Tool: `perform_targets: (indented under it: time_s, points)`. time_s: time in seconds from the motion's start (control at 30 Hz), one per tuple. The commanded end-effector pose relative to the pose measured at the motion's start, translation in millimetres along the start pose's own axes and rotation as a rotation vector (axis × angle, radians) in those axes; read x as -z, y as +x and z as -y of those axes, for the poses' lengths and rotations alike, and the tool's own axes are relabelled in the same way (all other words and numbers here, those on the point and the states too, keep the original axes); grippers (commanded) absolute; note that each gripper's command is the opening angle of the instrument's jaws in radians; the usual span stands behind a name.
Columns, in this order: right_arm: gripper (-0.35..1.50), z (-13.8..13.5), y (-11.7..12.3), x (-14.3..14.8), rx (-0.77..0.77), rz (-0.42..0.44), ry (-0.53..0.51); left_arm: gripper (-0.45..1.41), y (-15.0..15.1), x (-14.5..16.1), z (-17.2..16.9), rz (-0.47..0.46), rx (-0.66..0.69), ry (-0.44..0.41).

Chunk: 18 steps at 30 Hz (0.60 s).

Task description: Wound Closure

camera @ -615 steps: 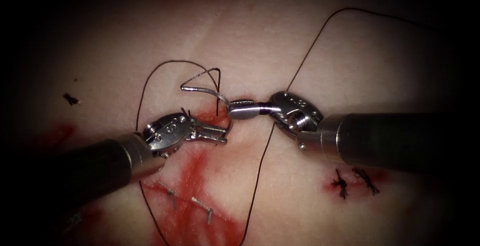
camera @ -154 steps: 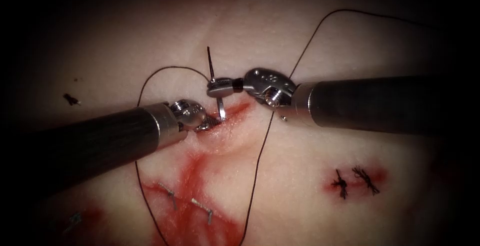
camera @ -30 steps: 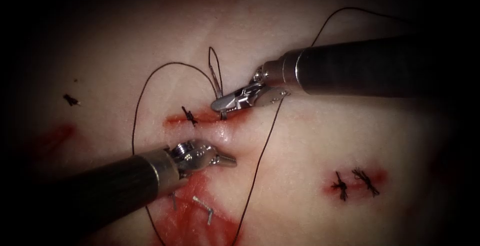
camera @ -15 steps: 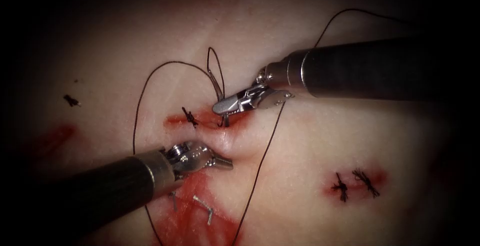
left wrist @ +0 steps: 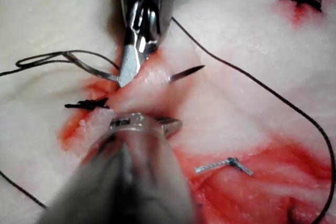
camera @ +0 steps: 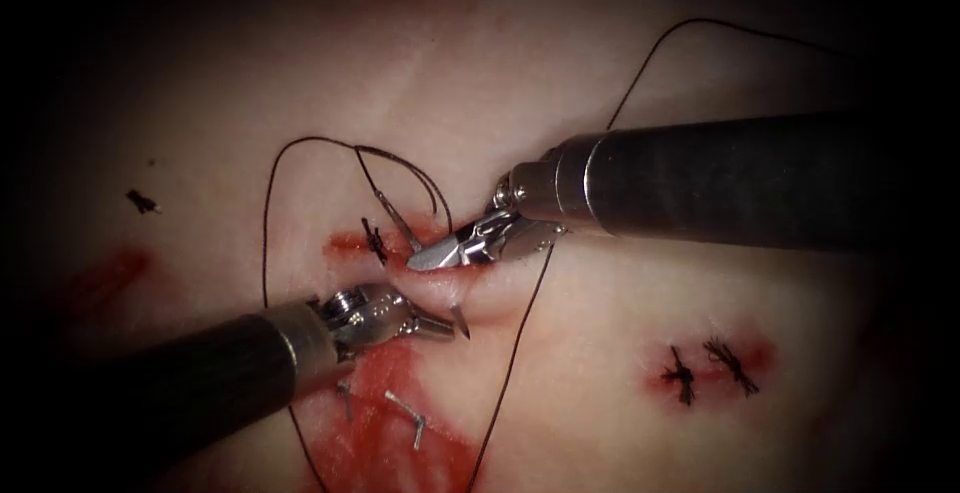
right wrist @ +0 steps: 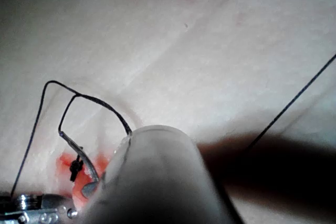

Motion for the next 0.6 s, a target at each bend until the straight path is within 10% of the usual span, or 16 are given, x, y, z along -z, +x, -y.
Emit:
perform_targets:
  time_s: [0.03,0.17,0.27,0.33,0.6]
  points:
    - [-0.35,-0.6,0.0,-0.4,-0.001,0.0,-0.003,0.05,0.1,-0.7,0.4,-0.001,-0.002,-0.001]
    - [-0.35,-0.2,0.4,-0.4,0.042,-0.017,-0.012,0.05,0.1,-0.8,0.3,-0.001,-0.001,0.0]
    - [-0.35,0.7,2.1,-0.4,0.23,-0.185,-0.003,0.05,0.2,-0.9,0.0,-0.001,-0.002,-0.001]
    - [0.64,1.4,3.7,0.3,0.358,-0.309,0.061,0.05,0.3,-0.8,-0.2,-0.001,-0.001,-0.003]
    - [1.31,3.0,9.2,6.5,0.63,-0.574,0.045,0.07,0.5,0.0,-1.5,-0.018,-0.041,0.036]
